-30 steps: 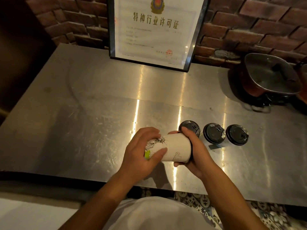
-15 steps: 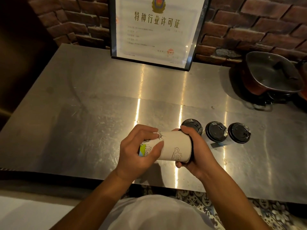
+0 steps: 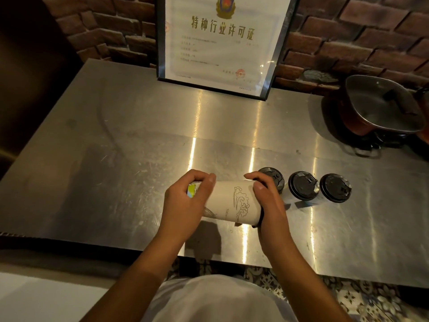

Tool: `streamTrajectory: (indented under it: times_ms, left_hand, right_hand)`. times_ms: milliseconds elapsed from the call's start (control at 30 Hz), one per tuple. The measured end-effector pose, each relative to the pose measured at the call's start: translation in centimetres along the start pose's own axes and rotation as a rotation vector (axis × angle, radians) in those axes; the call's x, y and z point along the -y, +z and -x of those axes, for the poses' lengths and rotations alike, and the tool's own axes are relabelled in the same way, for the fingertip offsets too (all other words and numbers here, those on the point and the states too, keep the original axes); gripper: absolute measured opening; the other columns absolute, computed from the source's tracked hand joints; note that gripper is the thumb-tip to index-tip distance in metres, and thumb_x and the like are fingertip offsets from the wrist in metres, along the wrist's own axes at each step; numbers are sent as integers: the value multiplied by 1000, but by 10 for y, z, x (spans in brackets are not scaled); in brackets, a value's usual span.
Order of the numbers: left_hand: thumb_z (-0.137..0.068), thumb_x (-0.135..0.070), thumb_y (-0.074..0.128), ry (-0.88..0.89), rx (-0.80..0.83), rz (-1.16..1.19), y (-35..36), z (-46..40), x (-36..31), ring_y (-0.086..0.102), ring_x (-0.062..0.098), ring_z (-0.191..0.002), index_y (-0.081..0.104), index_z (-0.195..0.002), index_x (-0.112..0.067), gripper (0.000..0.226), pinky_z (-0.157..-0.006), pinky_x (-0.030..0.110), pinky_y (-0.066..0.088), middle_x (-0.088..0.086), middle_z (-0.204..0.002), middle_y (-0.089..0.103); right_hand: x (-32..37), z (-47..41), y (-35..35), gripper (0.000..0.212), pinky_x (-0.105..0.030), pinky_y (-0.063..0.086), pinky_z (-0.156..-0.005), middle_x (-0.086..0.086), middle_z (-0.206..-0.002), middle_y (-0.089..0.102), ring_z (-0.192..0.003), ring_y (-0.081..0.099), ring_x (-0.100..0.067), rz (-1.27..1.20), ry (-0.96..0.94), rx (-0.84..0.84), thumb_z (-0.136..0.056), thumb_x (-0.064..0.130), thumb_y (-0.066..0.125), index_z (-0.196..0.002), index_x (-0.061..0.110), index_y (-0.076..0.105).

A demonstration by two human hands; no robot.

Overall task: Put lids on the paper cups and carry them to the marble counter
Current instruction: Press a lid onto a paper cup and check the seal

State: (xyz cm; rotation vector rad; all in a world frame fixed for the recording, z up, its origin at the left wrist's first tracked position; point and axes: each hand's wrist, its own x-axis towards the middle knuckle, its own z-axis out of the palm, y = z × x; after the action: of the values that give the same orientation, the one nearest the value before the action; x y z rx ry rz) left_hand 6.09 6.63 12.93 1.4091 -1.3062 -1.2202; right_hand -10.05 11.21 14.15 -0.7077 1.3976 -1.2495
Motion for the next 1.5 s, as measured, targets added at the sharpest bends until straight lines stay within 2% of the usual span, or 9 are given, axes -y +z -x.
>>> streamTrajectory:
  times_ms: [133, 300, 500, 700, 867, 967, 1067, 1300, 1500]
  left_hand:
    - [-92, -45, 63, 461, 118, -260, -15, 13, 13, 62, 11, -114, 62, -118, -33, 28, -83, 22, 57, -13, -125, 61]
    - [-102, -40, 52, 696, 5, -319, -25, 14, 26, 69, 14, -95, 61, -109, -18, 25, -70, 28, 59, 8, -106, 71]
    - [-98, -39, 55, 318, -81, -179, -18, 16, 20, 69, 11, -87, 69, -95, -25, 20, -58, 18, 54, -5, -94, 69]
    - [-104, -23, 52, -271, 67, 115, -12, -5, 2, 73, 18, -71, 73, -76, -21, 35, -50, 26, 54, 0, -77, 76]
    - [-100, -38, 59, -59, 136, -9, -13, 7, -1, 68, 0, -88, 67, -97, -31, 11, -65, 17, 55, -22, -91, 70]
    - [-88, -56, 57, 173, 151, -176, -14, 17, 7, 62, -1, -104, 60, -111, -36, 30, -68, 13, 54, -23, -106, 63]
    - [-92, -54, 49, 341, 83, -326, -15, 20, 12, 60, -5, -104, 64, -110, -25, 36, -65, 9, 52, -29, -101, 58]
    - [-99, -37, 48, 216, -8, -122, -11, -3, -7, 71, 9, -79, 68, -88, -26, 26, -50, 20, 52, -10, -82, 71]
    - [-104, -30, 46, -279, 146, 66, -9, -25, -26, 62, 26, -47, 69, -82, -14, 35, -41, 24, 35, 10, -65, 70]
  right_hand:
    - [16, -10, -4, 36, -30, 50, -46, -12, -93, 71, -77, 70, -30, -162, 403, 96, -89, 48, 60, -105, 17, 70]
    - [20, -3, 1, 37, -28, 47, -43, -7, -77, 68, -65, 66, -26, -174, 549, 194, -93, 50, 58, -70, 26, 76]
    - [2, 4, 9, 41, -30, 48, -42, -18, -102, 70, -77, 69, -30, -51, 267, 49, -91, 49, 56, -109, 14, 68]
    - [-9, 13, 1, 41, -34, 61, -64, 15, -103, 65, -100, 69, -15, 251, -177, 56, -81, 55, 57, -118, 38, 59]
    - [7, 4, -5, 36, -39, 57, -53, -6, -110, 67, -91, 71, -25, 51, 75, 49, -85, 48, 61, -113, 27, 67]
    - [17, -3, -9, 36, -31, 49, -47, -11, -95, 73, -76, 72, -26, -112, 404, 93, -97, 49, 55, -103, 16, 70]
    - [15, -4, -11, 37, -27, 44, -44, -10, -90, 72, -71, 70, -25, -139, 472, 105, -97, 50, 54, -100, 17, 70]
    - [9, -4, 3, 49, -33, 51, -43, -10, -106, 68, -79, 71, -30, 30, -3, 14, -79, 59, 53, -111, 24, 66]
    - [8, -8, -4, 36, -51, 61, -68, 6, -104, 62, -96, 66, -25, 356, -406, 12, -86, 50, 53, -119, 35, 58]
